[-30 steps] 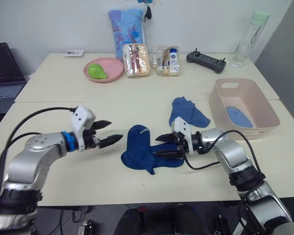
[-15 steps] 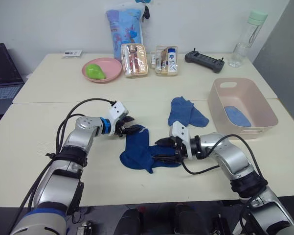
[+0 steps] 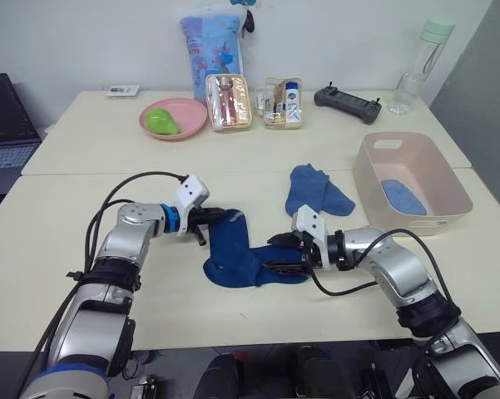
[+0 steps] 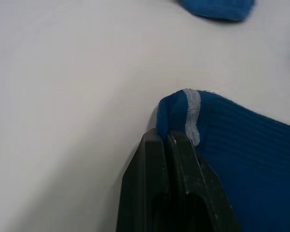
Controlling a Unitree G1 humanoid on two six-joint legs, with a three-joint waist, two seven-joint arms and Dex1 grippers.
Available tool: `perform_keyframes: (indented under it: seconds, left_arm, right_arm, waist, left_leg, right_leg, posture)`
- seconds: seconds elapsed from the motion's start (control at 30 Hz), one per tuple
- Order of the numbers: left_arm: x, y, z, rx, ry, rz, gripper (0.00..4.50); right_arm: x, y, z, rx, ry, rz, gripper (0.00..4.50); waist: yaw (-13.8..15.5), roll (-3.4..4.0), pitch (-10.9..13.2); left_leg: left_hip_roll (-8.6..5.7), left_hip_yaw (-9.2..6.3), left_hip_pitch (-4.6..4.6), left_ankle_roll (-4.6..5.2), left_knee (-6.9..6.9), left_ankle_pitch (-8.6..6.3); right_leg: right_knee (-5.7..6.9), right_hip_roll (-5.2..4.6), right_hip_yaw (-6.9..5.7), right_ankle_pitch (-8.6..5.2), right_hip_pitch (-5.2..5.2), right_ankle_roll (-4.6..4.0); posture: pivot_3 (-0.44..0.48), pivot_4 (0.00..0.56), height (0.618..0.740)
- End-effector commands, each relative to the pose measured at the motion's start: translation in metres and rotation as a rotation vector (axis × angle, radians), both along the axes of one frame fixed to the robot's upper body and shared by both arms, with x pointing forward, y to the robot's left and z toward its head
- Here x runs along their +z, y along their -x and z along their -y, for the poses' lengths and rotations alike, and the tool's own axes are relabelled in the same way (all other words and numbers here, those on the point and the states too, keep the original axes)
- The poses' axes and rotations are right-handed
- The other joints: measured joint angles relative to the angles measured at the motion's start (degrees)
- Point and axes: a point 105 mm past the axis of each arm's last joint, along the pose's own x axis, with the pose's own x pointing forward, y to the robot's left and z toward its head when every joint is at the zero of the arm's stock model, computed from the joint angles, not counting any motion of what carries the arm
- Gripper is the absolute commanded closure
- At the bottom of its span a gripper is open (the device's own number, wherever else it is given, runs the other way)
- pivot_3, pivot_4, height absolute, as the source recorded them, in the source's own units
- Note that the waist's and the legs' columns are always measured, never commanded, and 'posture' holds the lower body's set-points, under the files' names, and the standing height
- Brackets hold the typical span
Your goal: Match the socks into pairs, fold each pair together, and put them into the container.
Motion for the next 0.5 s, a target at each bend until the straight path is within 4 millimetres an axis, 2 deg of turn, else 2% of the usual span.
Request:
perform_keyframes:
  seconds: [0.03,0.17,0.33,0.5]
  left_arm:
    - [0.035,-0.003,-0.007,0.083,0.105,0.109,4.47]
    - [0.065,-0.005,-0.017,0.224,0.275,0.182,4.47]
    - [0.091,0.02,0.007,0.09,0.343,0.207,4.47]
    - [0.104,0.034,0.021,0.007,0.401,0.157,4.47]
  right_arm:
    - [0.008,0.005,-0.01,0.051,-0.021,0.02,1.4]
    - [0.01,0.0,-0.014,0.041,-0.037,0.017,1.4]
    - [0.016,-0.007,-0.011,0.029,-0.045,0.041,1.4]
    - [0.027,-0.021,-0.006,-0.037,-0.115,0.025,1.4]
  waist:
    - [0.0,0.0,0.0]
    - [0.1,0.0,0.0]
    - [0.1,0.0,0.0]
    - [0.1,0.0,0.0]
  left_leg:
    - [0.0,0.0,0.0,0.0,0.0,0.0]
    - [0.01,-0.03,-0.02,0.0,0.04,0.0]
    - [0.0,0.0,-0.02,-0.02,0.06,0.01]
    - [0.0,-0.02,-0.01,-0.02,0.06,0.01]
  right_leg:
    - [0.0,0.0,0.0,0.0,0.0,0.0]
    - [0.01,0.0,-0.01,0.01,0.0,0.01]
    - [-0.02,-0.02,0.02,0.03,0.02,0.05]
    - [0.01,-0.02,0.0,0.03,0.04,0.04]
  posture:
    - [0.0,0.15,0.74]
    - [0.0,0.15,0.74]
    - [0.0,0.15,0.74]
    - [0.0,0.15,0.74]
